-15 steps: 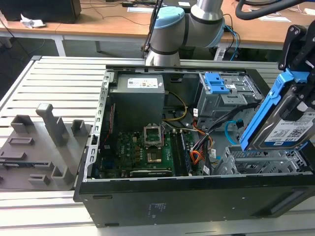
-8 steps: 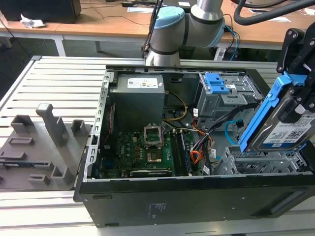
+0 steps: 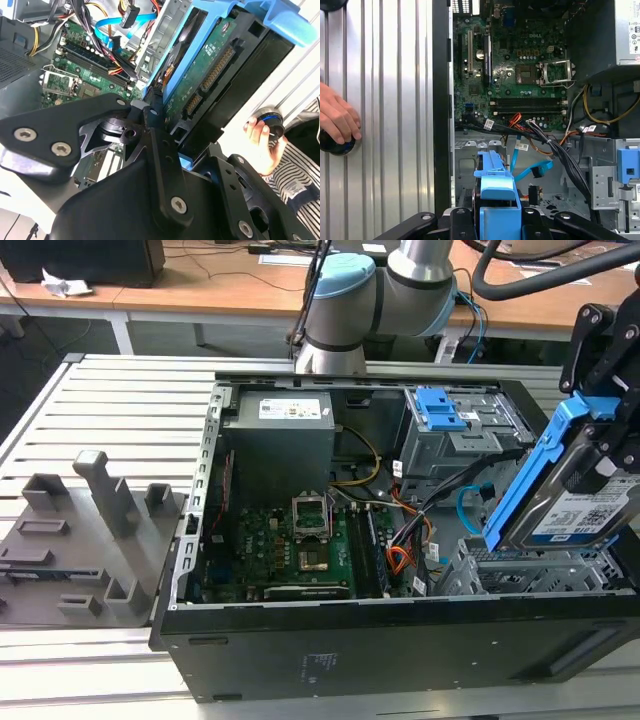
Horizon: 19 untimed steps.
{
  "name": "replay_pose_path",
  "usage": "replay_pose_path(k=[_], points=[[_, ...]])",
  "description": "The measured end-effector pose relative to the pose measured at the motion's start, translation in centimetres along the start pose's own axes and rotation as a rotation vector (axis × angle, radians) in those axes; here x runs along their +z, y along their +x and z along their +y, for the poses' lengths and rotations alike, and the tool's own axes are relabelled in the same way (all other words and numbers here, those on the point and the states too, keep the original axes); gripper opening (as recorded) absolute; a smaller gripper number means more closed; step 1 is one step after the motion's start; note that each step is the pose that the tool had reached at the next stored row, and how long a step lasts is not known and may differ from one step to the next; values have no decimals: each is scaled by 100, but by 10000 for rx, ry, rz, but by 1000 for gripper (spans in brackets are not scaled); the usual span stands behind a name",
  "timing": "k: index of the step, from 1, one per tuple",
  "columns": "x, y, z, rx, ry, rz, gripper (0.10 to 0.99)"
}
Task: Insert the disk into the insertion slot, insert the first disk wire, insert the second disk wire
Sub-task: 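Insert the disk into the insertion slot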
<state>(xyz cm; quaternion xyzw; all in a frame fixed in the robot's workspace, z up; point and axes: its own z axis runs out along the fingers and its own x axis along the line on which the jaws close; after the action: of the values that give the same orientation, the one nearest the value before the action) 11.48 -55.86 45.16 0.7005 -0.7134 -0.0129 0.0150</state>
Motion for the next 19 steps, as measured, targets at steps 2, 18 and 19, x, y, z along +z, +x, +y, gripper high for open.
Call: replay_pose_path(k=[2, 18, 19], points=[[31, 0, -1, 0, 0, 0, 361], [245, -104, 4, -1, 0, -1, 361], [273, -111, 3, 0, 0, 0, 361]])
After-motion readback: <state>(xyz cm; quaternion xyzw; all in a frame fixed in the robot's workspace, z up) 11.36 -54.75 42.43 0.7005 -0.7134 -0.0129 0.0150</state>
